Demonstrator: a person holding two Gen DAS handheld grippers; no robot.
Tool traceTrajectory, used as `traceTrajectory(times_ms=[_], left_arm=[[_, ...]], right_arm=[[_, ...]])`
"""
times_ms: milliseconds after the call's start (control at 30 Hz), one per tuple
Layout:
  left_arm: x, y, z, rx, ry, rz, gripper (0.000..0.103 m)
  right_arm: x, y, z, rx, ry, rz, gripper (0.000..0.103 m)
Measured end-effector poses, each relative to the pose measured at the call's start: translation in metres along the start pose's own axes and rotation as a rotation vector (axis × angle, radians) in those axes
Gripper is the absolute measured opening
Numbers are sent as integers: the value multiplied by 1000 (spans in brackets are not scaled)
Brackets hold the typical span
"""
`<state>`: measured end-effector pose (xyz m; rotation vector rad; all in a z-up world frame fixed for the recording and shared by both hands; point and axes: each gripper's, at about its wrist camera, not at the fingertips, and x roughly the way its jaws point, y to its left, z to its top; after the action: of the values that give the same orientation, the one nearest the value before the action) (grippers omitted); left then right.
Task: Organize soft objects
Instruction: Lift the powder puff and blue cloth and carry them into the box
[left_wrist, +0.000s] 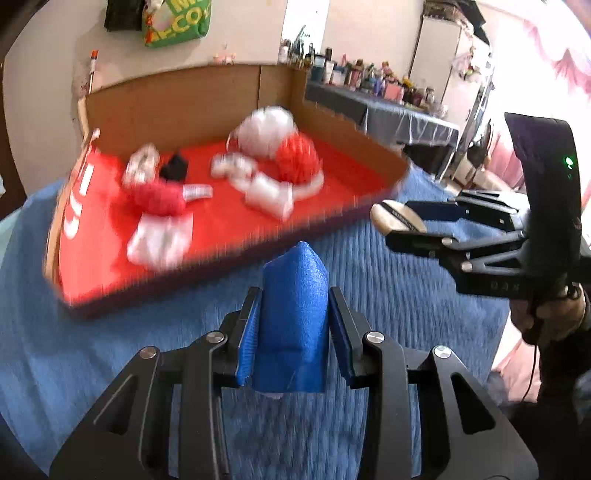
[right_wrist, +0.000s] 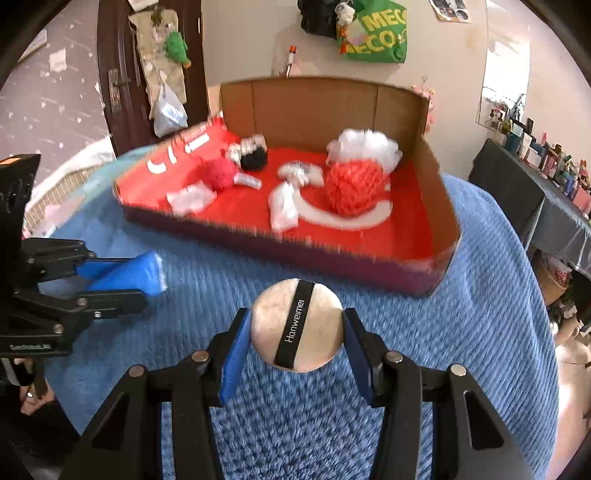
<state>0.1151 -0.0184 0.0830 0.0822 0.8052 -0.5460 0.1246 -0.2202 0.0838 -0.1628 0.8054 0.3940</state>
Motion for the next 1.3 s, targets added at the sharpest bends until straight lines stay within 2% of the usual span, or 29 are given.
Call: traceTrajectory(times_ms=[67, 167, 300, 500, 633, 867, 1300], left_arm=[[2, 4, 21, -8, -14, -9, 34], [15, 13, 51, -36, 0, -7, 34], [41, 26, 80, -33, 52, 47, 34], [78, 41, 100, -52, 159, 79, 34], [93, 47, 106, -65, 209, 81, 34], [113, 53, 111, -80, 252, 91, 34], [119, 43, 105, -53, 234, 137, 34]], right_arm=[[-2, -4, 20, -6, -3, 3, 53], [9, -10, 47, -18, 43, -9, 53], [33, -20, 79, -28, 167, -4, 53], [72, -38, 103, -2, 349, 10, 53], [87, -43, 108, 3, 420, -3, 53], [102, -46, 108, 6, 465, -25, 53], [114, -32, 99, -91, 467, -106, 53]])
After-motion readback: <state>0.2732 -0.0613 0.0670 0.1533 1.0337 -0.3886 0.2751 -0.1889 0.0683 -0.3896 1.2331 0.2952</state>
